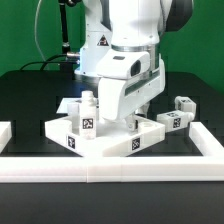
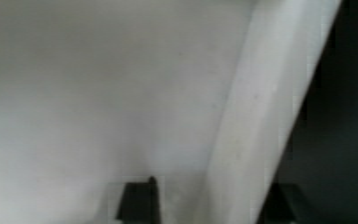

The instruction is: Assemble one leg

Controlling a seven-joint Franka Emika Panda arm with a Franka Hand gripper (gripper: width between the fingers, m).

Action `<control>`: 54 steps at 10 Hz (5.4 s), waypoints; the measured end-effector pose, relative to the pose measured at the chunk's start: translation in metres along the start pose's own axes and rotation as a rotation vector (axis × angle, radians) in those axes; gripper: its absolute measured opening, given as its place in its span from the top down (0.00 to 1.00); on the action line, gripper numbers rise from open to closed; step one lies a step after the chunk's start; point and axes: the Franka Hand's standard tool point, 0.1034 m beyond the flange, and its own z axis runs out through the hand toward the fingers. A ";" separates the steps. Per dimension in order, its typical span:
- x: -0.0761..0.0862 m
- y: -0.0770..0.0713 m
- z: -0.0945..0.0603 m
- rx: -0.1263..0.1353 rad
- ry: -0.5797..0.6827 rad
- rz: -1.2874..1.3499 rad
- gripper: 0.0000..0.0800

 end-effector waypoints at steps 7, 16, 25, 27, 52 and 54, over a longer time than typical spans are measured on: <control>0.007 0.000 -0.001 -0.010 -0.029 -0.210 0.93; 0.019 0.002 0.001 0.005 -0.072 -0.765 0.92; 0.049 -0.018 -0.025 -0.002 -0.076 -0.537 0.59; 0.053 -0.026 -0.057 -0.028 -0.080 -0.471 0.27; 0.050 -0.131 -0.036 0.054 -0.193 0.892 0.19; 0.046 -0.130 -0.038 0.097 -0.319 0.893 0.19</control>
Offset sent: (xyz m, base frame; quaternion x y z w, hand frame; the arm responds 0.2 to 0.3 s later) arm 0.0000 0.0000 0.0000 0.0000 0.0000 0.0000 1.0000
